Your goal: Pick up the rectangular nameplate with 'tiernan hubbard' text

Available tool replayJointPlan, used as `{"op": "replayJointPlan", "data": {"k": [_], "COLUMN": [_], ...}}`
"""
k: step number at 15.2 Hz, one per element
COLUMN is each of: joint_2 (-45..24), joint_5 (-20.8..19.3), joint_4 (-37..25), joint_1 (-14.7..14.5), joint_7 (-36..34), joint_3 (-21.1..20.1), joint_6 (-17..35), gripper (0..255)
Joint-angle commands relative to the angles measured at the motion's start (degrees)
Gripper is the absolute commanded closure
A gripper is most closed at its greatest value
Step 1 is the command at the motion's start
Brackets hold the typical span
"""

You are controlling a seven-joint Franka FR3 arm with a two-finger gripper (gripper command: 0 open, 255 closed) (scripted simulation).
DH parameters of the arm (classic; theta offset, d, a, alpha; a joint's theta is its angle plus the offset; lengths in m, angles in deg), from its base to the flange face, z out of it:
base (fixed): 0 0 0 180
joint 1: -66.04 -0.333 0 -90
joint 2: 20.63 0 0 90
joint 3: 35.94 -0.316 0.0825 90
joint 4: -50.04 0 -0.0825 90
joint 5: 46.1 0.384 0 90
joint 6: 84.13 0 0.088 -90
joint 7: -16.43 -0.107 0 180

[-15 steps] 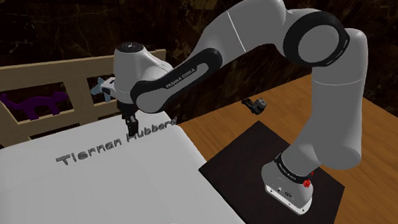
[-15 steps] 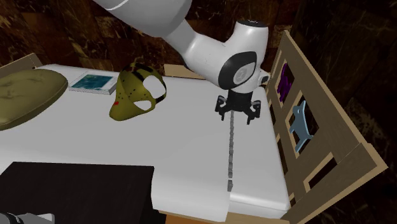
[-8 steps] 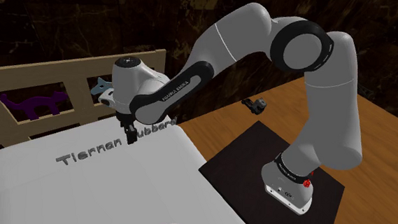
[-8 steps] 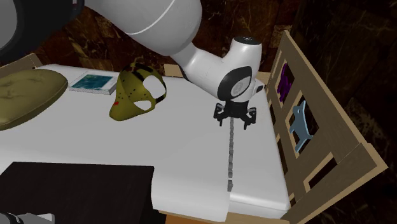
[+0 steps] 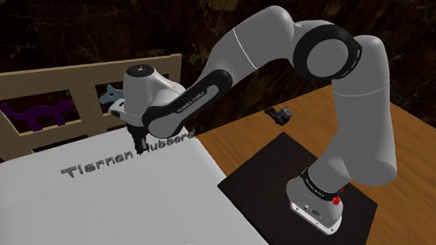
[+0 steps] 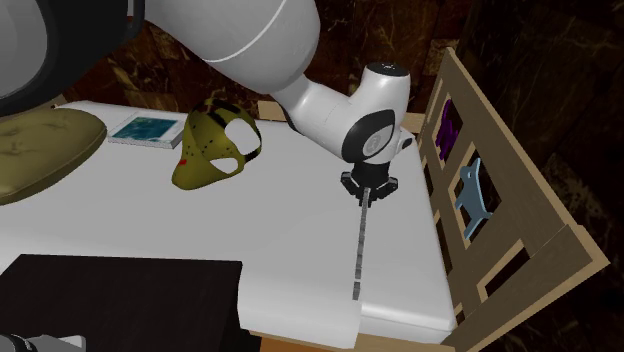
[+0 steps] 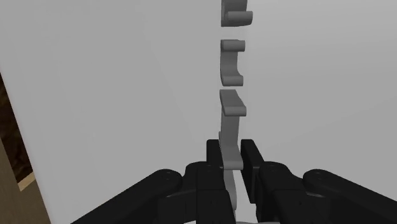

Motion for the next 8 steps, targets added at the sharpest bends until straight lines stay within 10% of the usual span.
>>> {"op": "replayJointPlan", "data": {"k": [1,8], "joint_2": [0.0,1.7], "joint_5": [0.0,0.5], "joint_4": [0.0,0.3], "joint_1": [0.0,0.3], "joint_7": [0.0,0.2], "joint_3": [0.0,-0.5], "joint_6": [0.0,-1.5], "gripper": [255,255]}}
